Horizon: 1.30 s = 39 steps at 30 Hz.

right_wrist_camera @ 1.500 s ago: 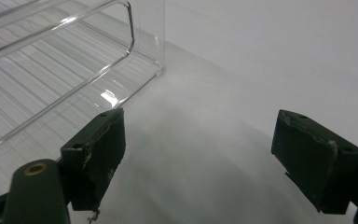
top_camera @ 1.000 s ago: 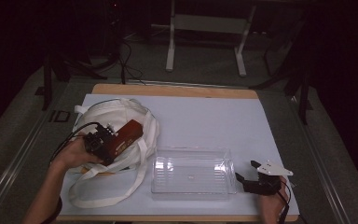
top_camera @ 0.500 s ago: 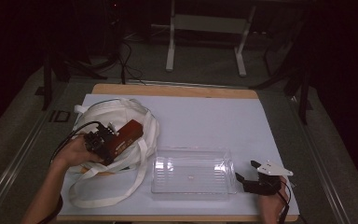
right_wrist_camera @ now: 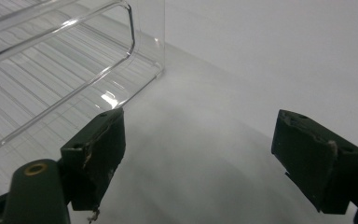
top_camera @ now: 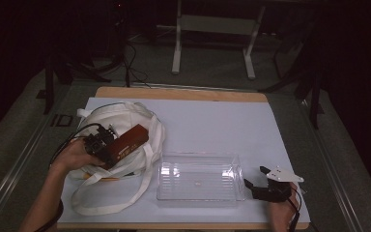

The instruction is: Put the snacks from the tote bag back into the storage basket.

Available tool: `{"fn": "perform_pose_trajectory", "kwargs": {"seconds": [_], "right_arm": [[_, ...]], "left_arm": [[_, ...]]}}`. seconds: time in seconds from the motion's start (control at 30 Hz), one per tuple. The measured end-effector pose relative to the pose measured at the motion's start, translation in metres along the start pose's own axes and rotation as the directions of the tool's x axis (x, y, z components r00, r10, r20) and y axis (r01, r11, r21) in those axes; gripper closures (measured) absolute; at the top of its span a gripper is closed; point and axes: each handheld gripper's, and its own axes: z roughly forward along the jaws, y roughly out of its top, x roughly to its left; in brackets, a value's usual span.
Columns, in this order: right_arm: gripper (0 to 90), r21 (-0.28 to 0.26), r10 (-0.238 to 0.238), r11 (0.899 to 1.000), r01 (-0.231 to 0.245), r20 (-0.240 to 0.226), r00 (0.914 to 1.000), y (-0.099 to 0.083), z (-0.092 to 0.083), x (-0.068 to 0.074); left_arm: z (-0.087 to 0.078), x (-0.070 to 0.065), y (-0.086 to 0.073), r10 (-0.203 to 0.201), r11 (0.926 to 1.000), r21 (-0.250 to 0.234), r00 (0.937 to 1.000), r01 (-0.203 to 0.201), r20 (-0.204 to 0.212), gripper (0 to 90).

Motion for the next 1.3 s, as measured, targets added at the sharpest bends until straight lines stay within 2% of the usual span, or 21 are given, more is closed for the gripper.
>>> {"fn": "perform_pose_trajectory", "kwargs": {"seconds": [0.2, 0.47, 0.53, 0.7, 0.77, 0.83, 1.1, 1.3], "right_arm": [[17.4, 0.001, 0.000, 1.000, 0.000, 0.001, 1.0000, 0.000, 0.000, 0.000], [17.4, 0.000, 0.001, 1.000, -0.001, 0.001, 1.0000, 0.000, 0.000, 0.000], [17.4, -0.001, 0.000, 1.000, 0.000, 0.001, 1.0000, 0.000, 0.000, 0.000], [17.4, 0.001, 0.000, 1.000, 0.000, 0.002, 1.0000, 0.000, 0.000, 0.000], [17.4, 0.001, 0.000, 1.000, 0.000, 0.002, 1.0000, 0.000, 0.000, 0.000], [17.4, 0.001, 0.000, 1.000, 0.000, 0.003, 1.0000, 0.000, 0.000, 0.000], [17.4, 0.001, -0.001, 1.000, 0.001, 0.003, 1.0000, 0.000, 0.000, 0.000], [17.4, 0.001, 0.000, 1.000, 0.000, 0.003, 1.0000, 0.000, 0.000, 0.000]], "left_arm": [[-0.007, 0.000, -0.003, 0.012, 0.9997, -0.020, 0.9999, -0.012, -0.011, 43.8], [-0.021, 0.003, -0.009, -0.006, 0.9974, -0.072, 1.0000, 0.005, -0.002, 43.8], [-0.026, 0.003, -0.012, 0.002, 0.9963, -0.086, 0.9999, -0.003, -0.012, 43.8], [-0.038, -0.001, -0.019, 0.022, 0.9902, -0.136, 0.9977, -0.031, -0.064, 43.8], [-0.043, -0.003, -0.022, 0.029, 0.9876, -0.152, 0.9970, -0.040, -0.072, 43.7], [-0.045, -0.005, -0.023, 0.035, 0.9855, -0.163, 0.9969, -0.046, -0.070, 43.7], [-0.056, -0.012, -0.029, 0.061, 0.9669, -0.244, 0.9959, -0.076, -0.067, 43.8], [-0.062, -0.018, -0.028, 0.083, 0.9593, -0.264, 0.9934, -0.101, -0.078, 43.8]]}}
